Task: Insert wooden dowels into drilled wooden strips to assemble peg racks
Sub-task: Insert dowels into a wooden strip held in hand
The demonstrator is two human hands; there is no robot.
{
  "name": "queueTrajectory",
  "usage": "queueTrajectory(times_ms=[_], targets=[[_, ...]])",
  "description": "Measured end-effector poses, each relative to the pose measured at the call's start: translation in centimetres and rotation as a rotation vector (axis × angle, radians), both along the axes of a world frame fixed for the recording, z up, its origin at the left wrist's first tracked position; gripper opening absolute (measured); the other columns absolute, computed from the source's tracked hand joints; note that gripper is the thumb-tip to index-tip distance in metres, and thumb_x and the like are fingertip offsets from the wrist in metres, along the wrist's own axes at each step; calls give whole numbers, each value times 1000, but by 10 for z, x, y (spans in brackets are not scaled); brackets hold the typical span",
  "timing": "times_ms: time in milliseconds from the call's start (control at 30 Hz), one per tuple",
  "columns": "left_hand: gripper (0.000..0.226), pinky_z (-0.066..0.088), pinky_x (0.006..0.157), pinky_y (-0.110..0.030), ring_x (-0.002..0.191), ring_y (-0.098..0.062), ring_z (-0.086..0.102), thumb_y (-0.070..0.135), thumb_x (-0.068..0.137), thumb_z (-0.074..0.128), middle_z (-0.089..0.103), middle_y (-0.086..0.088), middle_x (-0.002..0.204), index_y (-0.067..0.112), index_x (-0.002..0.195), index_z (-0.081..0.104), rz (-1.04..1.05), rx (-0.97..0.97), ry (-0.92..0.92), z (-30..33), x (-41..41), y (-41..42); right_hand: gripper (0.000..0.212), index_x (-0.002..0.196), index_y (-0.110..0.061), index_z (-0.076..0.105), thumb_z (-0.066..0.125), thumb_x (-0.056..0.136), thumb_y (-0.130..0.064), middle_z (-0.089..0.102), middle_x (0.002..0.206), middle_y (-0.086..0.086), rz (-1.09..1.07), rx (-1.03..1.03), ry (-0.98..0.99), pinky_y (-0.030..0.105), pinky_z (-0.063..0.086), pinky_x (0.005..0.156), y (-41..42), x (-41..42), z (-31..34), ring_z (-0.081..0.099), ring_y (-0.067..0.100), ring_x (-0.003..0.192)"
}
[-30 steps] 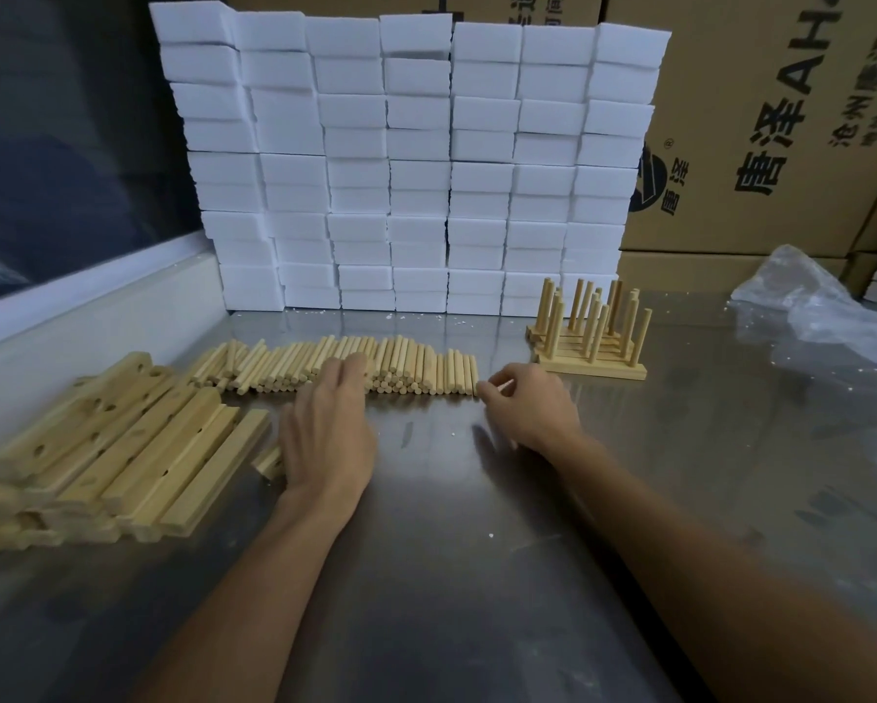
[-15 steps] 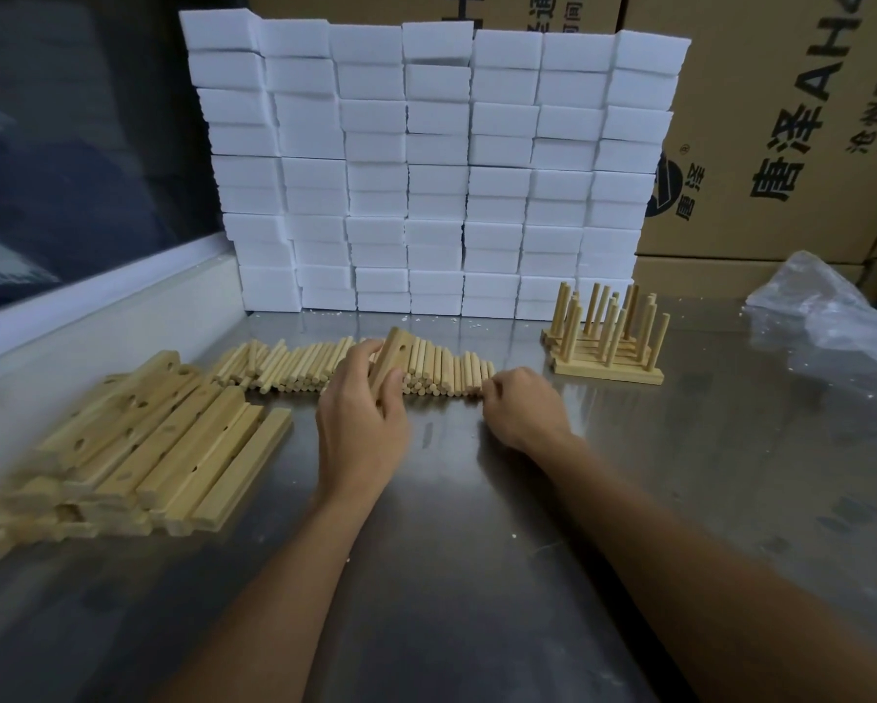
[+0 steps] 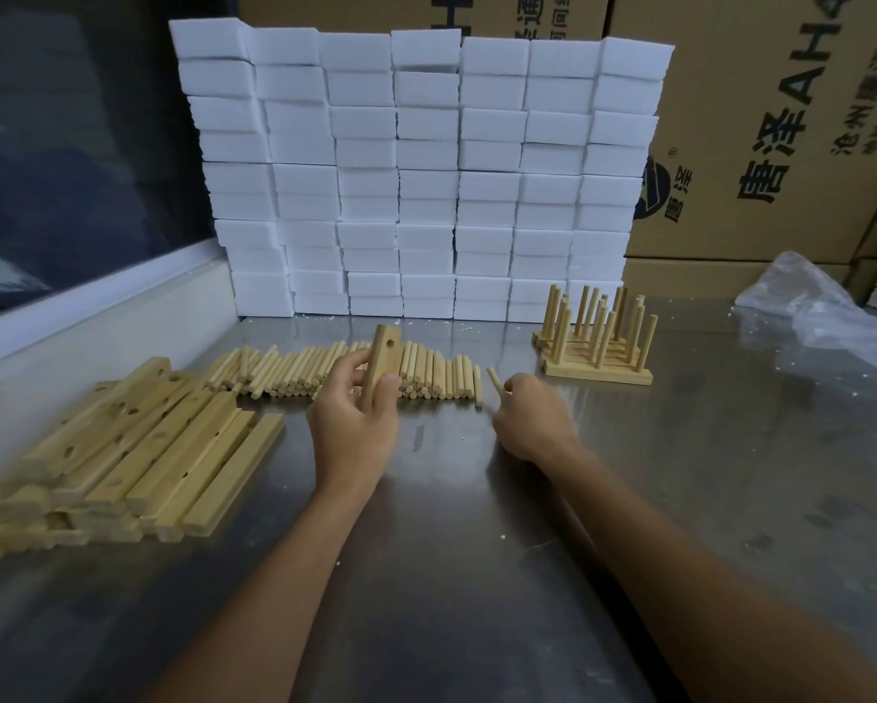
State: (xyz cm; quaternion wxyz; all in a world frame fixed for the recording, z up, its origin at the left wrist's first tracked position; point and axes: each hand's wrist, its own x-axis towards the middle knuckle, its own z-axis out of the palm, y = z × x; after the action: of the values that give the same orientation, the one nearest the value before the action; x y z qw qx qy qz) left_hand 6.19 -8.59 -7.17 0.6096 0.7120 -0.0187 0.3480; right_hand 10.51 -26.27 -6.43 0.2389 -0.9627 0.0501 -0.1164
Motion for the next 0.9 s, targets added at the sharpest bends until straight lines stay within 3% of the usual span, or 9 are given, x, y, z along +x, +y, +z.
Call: queueTrajectory(times_ms=[67, 133, 200, 333, 467, 600, 900], targets=[[20, 59, 72, -38, 84, -8, 67, 17, 91, 66, 66, 13, 94, 31, 104, 60, 18, 8, -17, 1, -1, -1, 35, 125, -8, 54, 60, 91, -5, 62, 114, 11, 68, 123, 16, 29, 46, 76, -4, -2, 0, 58, 22, 95], [18, 57, 69, -35, 82, -12, 68, 18, 92, 66, 67, 10, 92, 32, 100, 59, 11, 4, -28, 1, -2, -2, 65, 147, -14, 35, 57, 89, 4, 59, 126, 12, 155, 265, 39, 29, 42, 84, -6, -5, 1, 56, 23, 112], [22, 55, 65, -31, 80, -13, 67, 19, 92, 65, 66, 10, 90, 40, 94, 57, 3, 22, -27, 2, -2, -3, 76, 153, -21, 24, 53, 88, 8, 58, 120, 9, 221, 325, 28, 28, 40, 83, -7, -9, 2, 53, 19, 107], [25, 53, 61, -22, 76, -6, 65, 21, 91, 66, 65, 13, 87, 44, 90, 56, 1, 45, -33, 2, -4, -3, 57, 143, -24, 37, 43, 94, 3, 54, 91, 1, 245, 413, -127, 32, 43, 65, -6, -16, 4, 52, 13, 75], [11, 47, 55, -34, 67, -18, 63, 34, 87, 67, 69, 1, 85, 41, 87, 59, -44, -50, 9, 2, 0, -4, 17, 114, -30, 48, 37, 105, -38, 58, 71, -5, 304, 420, -279, 38, 48, 64, 0, -23, 1, 50, 12, 59], [18, 38, 46, -31, 50, -16, 51, 42, 89, 68, 66, -1, 69, 31, 78, 59, -72, -130, 17, 4, -1, -4, 27, 96, -30, 49, 39, 100, -55, 60, 65, -8, 245, 328, -387, 38, 51, 65, 4, -21, 0, 59, 15, 65], [32, 31, 34, -24, 38, -15, 41, 38, 93, 66, 56, 2, 53, 13, 76, 56, -122, -255, 118, 15, -9, -10, 21, 108, -31, 65, 50, 100, -44, 59, 68, -15, 246, 288, -481, 33, 47, 59, 8, -25, 2, 62, 13, 72]])
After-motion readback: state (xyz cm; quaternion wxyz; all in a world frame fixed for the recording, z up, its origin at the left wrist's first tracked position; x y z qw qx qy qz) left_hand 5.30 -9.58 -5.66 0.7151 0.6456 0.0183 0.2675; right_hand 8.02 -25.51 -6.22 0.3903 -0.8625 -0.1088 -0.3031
